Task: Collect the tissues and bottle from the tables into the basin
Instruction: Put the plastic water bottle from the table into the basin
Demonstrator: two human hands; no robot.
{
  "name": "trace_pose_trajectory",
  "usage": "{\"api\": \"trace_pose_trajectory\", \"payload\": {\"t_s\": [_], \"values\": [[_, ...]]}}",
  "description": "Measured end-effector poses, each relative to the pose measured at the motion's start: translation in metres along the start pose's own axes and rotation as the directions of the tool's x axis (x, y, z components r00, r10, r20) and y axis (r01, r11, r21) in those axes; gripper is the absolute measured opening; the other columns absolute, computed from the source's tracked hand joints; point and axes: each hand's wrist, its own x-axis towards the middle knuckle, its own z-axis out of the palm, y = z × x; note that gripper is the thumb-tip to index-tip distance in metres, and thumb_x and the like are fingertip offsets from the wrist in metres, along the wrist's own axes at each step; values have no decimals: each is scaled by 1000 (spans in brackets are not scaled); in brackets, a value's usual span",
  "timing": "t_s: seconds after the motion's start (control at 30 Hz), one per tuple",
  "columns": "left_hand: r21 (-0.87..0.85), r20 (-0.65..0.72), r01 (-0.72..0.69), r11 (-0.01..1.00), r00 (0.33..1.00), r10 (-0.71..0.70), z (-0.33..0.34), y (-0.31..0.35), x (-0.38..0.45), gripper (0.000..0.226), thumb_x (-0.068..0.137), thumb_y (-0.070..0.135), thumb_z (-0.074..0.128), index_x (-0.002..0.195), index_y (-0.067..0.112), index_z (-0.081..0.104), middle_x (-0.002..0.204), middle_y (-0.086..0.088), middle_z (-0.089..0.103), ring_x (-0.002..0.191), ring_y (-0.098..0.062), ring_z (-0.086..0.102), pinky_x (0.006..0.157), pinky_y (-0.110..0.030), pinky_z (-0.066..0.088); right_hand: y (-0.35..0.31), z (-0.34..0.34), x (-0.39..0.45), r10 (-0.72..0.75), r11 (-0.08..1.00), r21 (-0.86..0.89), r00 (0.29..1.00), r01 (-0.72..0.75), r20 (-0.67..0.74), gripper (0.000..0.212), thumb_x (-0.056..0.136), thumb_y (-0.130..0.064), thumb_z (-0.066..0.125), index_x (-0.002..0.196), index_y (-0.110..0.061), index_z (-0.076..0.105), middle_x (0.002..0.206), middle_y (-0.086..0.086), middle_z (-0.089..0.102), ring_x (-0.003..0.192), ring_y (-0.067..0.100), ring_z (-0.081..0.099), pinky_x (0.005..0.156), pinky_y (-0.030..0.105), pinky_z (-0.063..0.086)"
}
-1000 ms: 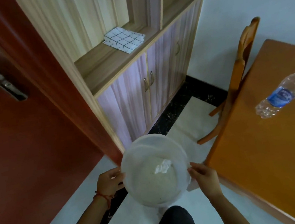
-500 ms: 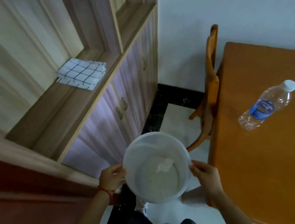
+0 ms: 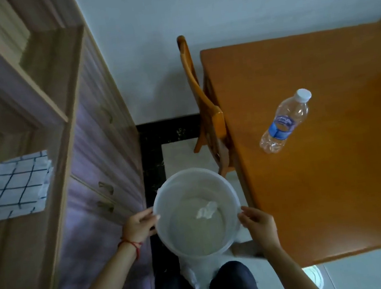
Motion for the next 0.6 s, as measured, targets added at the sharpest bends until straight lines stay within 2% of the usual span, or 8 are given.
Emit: {"api": "trace_pose_trajectory", "payload": {"t_s": [0.07,0.13,0.17,0.27,0.37,0.43,0.5,0.6], "values": [[31,53,6,999,999,-8,4,7,12,38,82,-4,56,120,-5,53,98,-16,61,83,-27,58,56,-29,57,2,-1,2,9,1000,21,999,-8,-40,28,83,-16,64,110,-8,65,86,-7,69,78,9,64,71,22,53],[82,93,11,997,995,-19,11,14,24,39,82,-3,57,121,-3,53,93,-12,63,80,-24,60,65,-34,54,3,-3,7,25,998,56,996,-21,-81,27,83,-16,65,109,-10,65,86,-9,68,76,3,63,62,13,49],[96,102,11,995,995,-21,15,17,29,39,82,-3,57,121,-2,53,88,-8,64,77,-20,61,63,-32,54,3,-4,10,37,997,74,995,-30,-93,27,83,-17,65,109,-10,65,91,-6,70,79,3,63,63,13,48],[78,101,11,997,995,-19,27,29,40,39,82,-6,56,121,-3,52,79,-3,60,70,-15,57,46,-17,53,2,-8,23,50,996,85,994,-42,-99,25,84,-19,63,109,-11,67,98,3,71,80,9,65,67,18,50],[75,106,-2,997,994,-6,37,38,48,39,82,-6,56,121,-3,52,79,-3,60,70,-15,57,44,-14,52,-1,-13,33,39,996,79,993,-30,-112,22,85,-20,62,106,-15,68,86,-1,72,67,12,62,61,21,52],[80,118,-10,997,993,0,42,44,54,38,82,-6,56,120,-3,53,78,-4,61,70,-16,58,45,-14,52,-4,-16,40,35,996,90,991,-23,-128,14,85,-19,62,95,-25,71,76,-6,71,62,13,61,60,26,52],[93,120,-20,995,993,9,46,49,59,37,82,-5,56,119,-3,54,78,-5,62,70,-16,58,45,-15,53,-6,-17,45,37,996,91,990,-25,-134,16,84,-19,63,86,-33,70,74,-14,71,63,6,64,60,21,54],[106,124,-24,994,992,11,49,54,65,37,82,-5,57,119,-2,54,77,-6,62,69,-17,59,45,-15,53,-9,-18,48,53,994,102,989,-39,-141,14,83,-20,64,91,-29,71,72,-23,69,67,-3,64,52,11,49]]}}
